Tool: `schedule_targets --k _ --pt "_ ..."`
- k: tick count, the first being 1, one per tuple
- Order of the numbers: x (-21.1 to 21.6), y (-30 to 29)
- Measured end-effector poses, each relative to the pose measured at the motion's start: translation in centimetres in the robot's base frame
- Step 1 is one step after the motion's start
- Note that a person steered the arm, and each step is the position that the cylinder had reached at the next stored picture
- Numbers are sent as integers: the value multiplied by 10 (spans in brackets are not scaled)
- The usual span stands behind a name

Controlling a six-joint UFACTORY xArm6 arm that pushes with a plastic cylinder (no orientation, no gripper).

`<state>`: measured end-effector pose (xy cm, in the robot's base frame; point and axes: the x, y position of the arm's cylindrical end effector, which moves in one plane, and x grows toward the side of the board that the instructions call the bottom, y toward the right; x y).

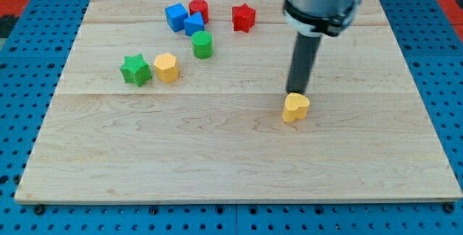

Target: Place the heart at the bottom left of the board

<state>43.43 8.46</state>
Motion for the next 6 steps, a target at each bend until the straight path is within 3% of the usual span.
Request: schedule_targets --k 1,2,3,5,6 --pt "32 -19" --pt "92 43" --pt "98 64" --pt "49 63" --pt "56 96"
